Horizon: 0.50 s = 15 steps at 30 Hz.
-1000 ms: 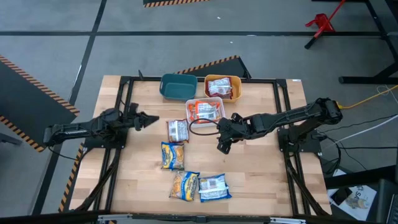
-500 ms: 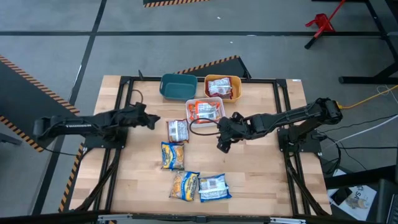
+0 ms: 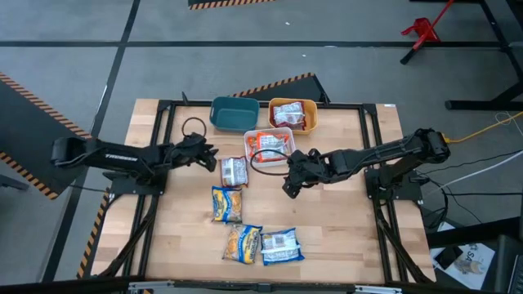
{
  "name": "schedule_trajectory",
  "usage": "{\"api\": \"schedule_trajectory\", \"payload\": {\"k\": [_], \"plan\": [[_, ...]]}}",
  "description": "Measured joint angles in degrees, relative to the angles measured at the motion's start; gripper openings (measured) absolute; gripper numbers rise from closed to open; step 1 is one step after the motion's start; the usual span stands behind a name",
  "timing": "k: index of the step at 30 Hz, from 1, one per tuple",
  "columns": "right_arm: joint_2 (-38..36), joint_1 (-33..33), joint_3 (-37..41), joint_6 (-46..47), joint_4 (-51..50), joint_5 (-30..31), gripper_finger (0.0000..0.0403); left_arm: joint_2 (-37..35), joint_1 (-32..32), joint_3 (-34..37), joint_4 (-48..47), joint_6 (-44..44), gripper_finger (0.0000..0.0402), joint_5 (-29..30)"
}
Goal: Sort Maruchan noodles
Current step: Put the red noodle pack into the yellow bin
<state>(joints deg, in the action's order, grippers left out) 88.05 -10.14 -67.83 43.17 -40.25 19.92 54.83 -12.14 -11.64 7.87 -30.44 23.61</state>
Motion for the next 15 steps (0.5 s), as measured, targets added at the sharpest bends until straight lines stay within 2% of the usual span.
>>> {"api": "schedule_trajectory", "payload": {"k": [5,15], "plan": [[0.0,0.0,0.0,3.7,-0.1,-0.1,0.0276,9.2,1.3,0.0,1.9,-0.5,0.0140,-2.7],[0.3,0.0,0.0,11.0,0.4,-3.9,0.0276,21.9,8.1,0.0,16.5,-3.5,0.0140,-13.4]]}}
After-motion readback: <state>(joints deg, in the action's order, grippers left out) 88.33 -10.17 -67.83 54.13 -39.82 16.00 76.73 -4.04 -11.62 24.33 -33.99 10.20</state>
